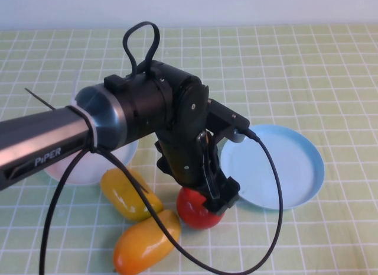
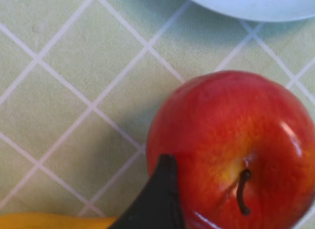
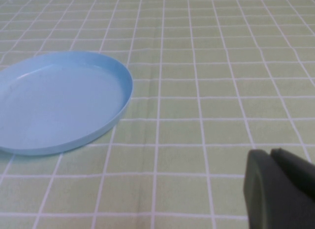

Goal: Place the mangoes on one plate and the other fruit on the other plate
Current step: Put one type of fruit in the left plate

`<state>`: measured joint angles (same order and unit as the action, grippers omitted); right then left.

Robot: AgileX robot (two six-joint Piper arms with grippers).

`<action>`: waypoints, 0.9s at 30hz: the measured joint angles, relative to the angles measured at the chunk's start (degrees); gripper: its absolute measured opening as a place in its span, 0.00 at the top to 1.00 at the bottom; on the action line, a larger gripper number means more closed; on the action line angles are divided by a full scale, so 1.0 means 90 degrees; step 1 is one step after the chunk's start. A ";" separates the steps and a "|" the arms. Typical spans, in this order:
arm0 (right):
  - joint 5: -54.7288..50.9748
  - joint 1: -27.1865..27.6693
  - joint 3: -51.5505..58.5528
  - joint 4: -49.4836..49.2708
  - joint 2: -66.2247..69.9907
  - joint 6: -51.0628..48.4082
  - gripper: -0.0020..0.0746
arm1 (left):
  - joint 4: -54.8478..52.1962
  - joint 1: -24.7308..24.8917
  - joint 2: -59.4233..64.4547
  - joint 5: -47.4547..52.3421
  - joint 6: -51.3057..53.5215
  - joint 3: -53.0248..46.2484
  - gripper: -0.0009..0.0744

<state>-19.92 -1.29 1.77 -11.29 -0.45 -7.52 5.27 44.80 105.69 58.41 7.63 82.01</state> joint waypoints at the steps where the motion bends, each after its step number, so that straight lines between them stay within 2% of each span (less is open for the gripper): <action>1: 0.0000 0.0000 0.0000 0.0000 0.0000 0.0000 0.99 | 0.0000 0.0000 0.0015 -0.0028 0.0000 0.0000 0.10; 17: 0.0000 0.0000 0.0000 0.0000 0.0000 0.0000 0.99 | -0.0115 -0.0004 0.0139 -0.0108 0.0000 0.0000 0.11; 23: 0.0000 0.0000 0.0000 0.0000 0.0000 0.0000 0.99 | -0.0115 -0.0004 0.0139 -0.0108 0.0000 0.0000 0.21; 27: 0.0000 0.0000 0.0000 0.0000 0.0000 0.0000 0.99 | -0.0115 -0.0004 0.0139 -0.0121 0.0000 0.0000 0.23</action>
<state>-19.92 -1.29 1.77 -11.29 -0.45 -7.52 4.24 44.76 106.94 57.33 7.63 82.01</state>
